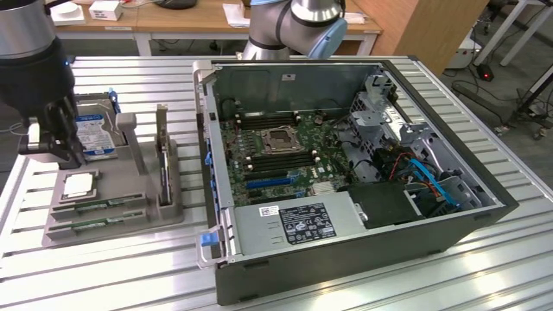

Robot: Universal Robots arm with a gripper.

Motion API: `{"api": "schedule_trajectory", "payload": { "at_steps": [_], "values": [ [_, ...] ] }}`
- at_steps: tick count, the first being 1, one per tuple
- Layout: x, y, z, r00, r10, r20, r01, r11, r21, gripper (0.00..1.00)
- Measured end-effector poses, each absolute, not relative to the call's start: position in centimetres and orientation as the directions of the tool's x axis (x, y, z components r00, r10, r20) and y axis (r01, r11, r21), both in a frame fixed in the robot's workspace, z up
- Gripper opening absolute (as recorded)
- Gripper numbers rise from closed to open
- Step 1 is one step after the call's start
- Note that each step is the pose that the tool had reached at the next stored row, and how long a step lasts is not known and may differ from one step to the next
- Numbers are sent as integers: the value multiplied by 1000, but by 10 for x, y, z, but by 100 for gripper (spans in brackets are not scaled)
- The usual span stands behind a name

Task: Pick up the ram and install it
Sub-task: 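Pick up the ram and move it above insertion slot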

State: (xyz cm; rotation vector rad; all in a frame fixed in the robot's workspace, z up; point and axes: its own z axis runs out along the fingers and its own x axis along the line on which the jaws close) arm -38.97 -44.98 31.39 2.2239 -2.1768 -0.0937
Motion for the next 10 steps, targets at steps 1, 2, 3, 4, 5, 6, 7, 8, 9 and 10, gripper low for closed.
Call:
{"api": "schedule_trajectory", "payload": {
  "at_steps": [1, 2, 3, 4, 5, 6, 7, 8, 9, 10],
  "values": [
    [-390, -451, 314, 21, -1000, -23, -998, -22, 62, 35],
    [-390, -452, 314, 21, -1000, -23, -998, -22, 62, 35],
    [-390, -453, 314, 21, -1000, -23, -998, -23, 62, 35],
    [-390, -454, 314, 21, -1000, -23, -998, -23, 62, 35],
    [-390, -455, 314, 22, -999, -23, -998, -23, 62, 35],
    [-390, -456, 314, 22, -999, -23, -998, -23, 62, 35],
    [-390, -457, 314, 22, -999, -23, -998, -24, 62, 35],
    [-390, -457, 314, 23, -999, -23, -998, -24, 62, 35],
    [-390, -458, 314, 23, -999, -23, -998, -24, 62, 35],
    [-390, -458, 314, 23, -999, -23, -998, -24, 62, 35]
  ]
}}
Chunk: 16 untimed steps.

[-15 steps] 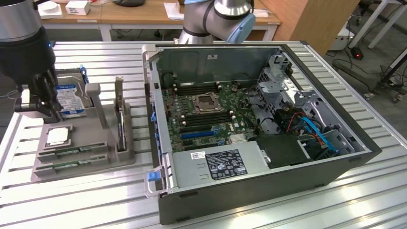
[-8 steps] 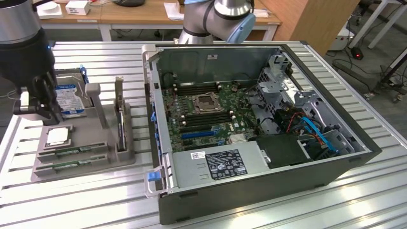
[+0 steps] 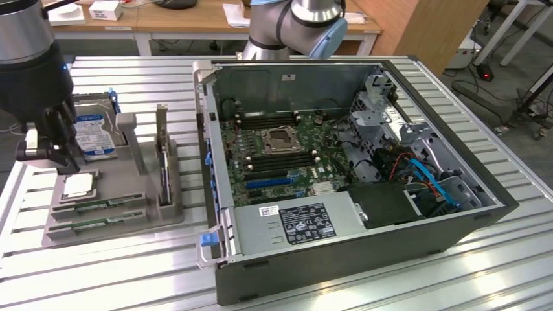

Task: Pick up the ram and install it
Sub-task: 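Pick up the ram and move it above insertion slot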

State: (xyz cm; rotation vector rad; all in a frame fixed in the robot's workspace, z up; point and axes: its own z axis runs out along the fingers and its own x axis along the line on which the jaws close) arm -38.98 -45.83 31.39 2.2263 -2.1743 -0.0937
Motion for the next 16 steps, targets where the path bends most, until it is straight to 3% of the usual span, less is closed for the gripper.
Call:
{"api": "schedule_trajectory", "payload": {
  "at_steps": [16],
  "values": [
    [-390, -462, 313, 24, -999, -23, -998, -26, 62, 35]
  ]
}}
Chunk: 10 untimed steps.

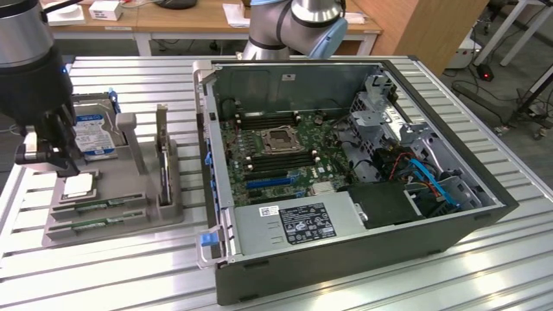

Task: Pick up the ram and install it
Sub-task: 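Pick up the ram and move it above insertion slot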

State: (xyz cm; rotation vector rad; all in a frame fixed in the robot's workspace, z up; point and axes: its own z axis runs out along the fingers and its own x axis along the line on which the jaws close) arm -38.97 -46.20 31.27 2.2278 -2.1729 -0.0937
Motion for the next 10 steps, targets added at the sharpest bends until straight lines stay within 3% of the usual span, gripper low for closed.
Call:
{"api": "schedule_trajectory", "payload": {
  "at_steps": [10],
  "values": [
    [-390, -462, 309, 24, -999, -23, -998, -26, 62, 35]
  ]
}}
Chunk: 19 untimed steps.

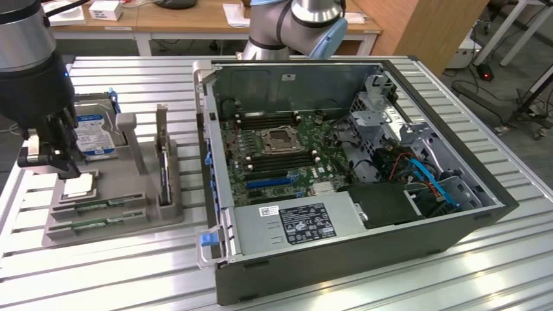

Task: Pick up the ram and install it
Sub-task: 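Pick up the ram and move it above insertion slot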

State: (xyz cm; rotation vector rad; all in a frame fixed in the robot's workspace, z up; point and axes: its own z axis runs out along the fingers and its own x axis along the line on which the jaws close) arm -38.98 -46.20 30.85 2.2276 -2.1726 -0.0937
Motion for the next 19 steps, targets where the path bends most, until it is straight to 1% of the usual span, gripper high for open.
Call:
{"api": "schedule_trajectory", "payload": {
  "at_steps": [6, 19],
  "values": [
    [-390, -462, 308, 24, -999, -24, -998, -26, 62, 35],
    [-390, -462, 295, 24, -999, -22, -998, -26, 62, 35]
  ]
}}
